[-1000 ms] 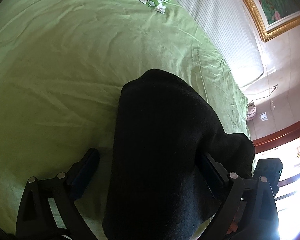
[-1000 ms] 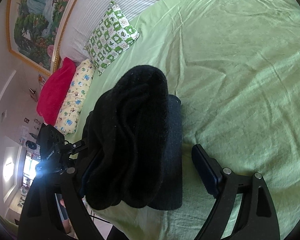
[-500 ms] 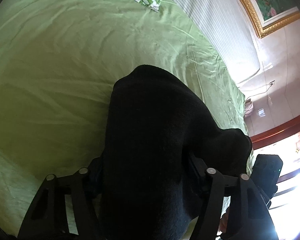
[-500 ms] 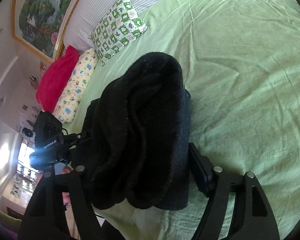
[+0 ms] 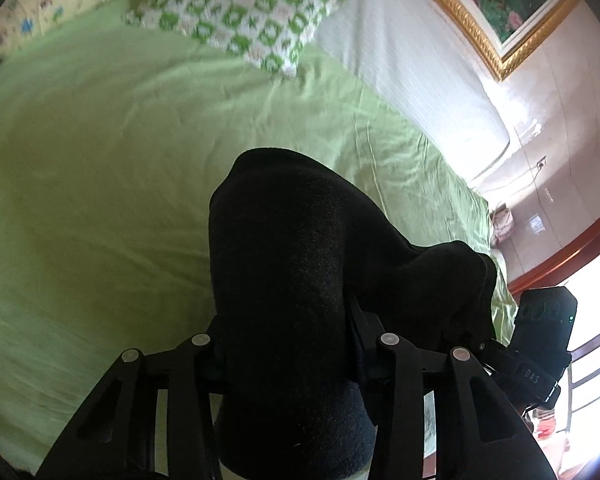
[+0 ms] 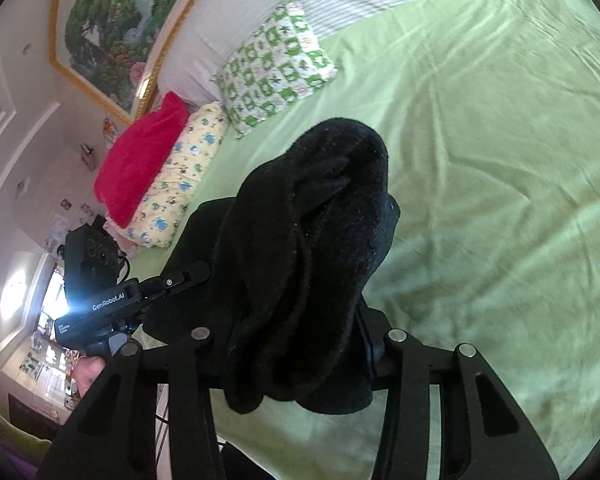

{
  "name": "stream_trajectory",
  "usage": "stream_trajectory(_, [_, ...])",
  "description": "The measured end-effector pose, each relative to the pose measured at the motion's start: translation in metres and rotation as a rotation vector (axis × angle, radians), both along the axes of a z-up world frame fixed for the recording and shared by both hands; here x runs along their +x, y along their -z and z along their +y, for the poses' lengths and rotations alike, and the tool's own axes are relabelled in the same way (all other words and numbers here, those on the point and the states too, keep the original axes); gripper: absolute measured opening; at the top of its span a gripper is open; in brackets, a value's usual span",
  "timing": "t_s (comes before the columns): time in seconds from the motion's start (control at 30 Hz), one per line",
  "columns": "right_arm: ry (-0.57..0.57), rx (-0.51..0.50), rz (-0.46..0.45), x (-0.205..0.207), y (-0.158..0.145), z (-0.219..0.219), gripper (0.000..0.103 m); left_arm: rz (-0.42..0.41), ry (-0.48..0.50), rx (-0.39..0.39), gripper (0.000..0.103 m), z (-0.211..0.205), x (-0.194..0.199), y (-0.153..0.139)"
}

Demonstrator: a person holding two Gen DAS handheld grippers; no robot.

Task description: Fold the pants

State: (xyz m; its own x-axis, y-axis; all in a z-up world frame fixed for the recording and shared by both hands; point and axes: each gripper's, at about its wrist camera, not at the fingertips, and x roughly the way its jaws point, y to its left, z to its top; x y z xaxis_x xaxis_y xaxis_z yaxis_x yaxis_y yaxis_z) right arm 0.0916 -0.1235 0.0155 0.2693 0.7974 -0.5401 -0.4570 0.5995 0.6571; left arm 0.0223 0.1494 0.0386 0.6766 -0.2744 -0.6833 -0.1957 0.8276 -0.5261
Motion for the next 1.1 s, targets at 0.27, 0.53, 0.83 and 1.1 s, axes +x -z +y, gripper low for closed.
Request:
stream_trajectory(0.27, [-0.07, 0.04, -0.044, 0.023, -0.019, 0.054, 0.047, -0.05, -0.088, 0.046, 0.042, 0.047, 0.002, -0.023])
stream_trajectory(0.53, [-0.116, 0.053, -0.055, 0.063, -0.019, 0.109, 0.047, -0.067, -0.165, 0.068, 0.042, 0.094, 0.022, -0.022])
stream_trajectory(0.83, [-0.155, 0.017, -0.04, 0.1, -0.003, 0.149, 0.047, -0.035, -0.216, 0.101, 0.042, 0.12, 0.052, -0.003])
stream_trajectory(1.1, [-0.167, -0.037, -0.016, 0.113, 0.015, 0.159, 0.057, 0.0, -0.223, 0.12, 0.048, 0.123, 0.055, 0.018])
